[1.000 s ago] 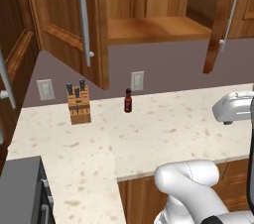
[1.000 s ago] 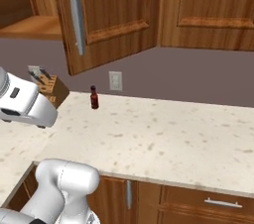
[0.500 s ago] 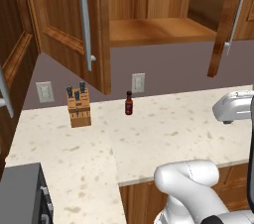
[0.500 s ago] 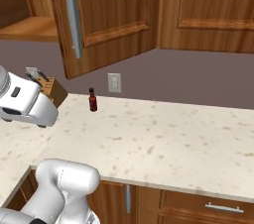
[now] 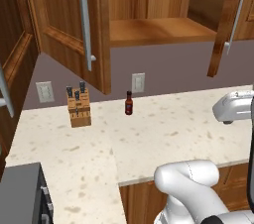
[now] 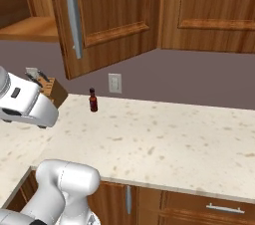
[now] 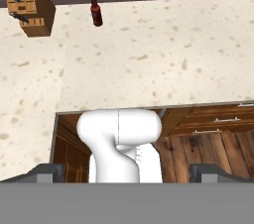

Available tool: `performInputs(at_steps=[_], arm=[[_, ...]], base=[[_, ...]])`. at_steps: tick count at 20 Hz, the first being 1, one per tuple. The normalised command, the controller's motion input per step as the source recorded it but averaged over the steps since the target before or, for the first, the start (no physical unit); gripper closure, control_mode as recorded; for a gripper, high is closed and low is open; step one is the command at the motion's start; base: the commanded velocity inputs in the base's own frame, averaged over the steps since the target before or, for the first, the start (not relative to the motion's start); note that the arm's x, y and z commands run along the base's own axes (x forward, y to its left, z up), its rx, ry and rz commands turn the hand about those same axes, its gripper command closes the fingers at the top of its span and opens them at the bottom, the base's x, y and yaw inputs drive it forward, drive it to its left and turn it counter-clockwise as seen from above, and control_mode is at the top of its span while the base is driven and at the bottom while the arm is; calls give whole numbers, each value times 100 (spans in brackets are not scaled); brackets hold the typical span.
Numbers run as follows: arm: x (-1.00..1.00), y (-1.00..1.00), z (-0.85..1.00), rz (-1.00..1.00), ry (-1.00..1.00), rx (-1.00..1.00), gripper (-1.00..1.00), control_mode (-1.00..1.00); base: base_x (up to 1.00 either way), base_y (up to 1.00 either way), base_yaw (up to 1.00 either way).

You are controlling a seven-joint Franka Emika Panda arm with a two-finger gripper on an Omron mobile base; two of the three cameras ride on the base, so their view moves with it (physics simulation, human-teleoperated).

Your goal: Close all open cabinet doors.

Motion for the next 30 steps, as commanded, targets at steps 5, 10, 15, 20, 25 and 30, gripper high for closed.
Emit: performInputs(at_steps=[5,10,15,20,25,30], arm=[[0,-13,0,2,-2,0,-100,-100],[-3,-62,0,17,-20,2,-100,-100],[3,-72,0,24,-24,9,-100,-100],[8,-44,2,27,-26,7,-100,-100],[7,-20,14,24,-27,4,-100,-100],[23,-1,30,17,-22,3,-100,-100]], base=[[0,0,0],[0,0,0],[0,0,0],[0,0,0],[0,0,0],[0,0,0]])
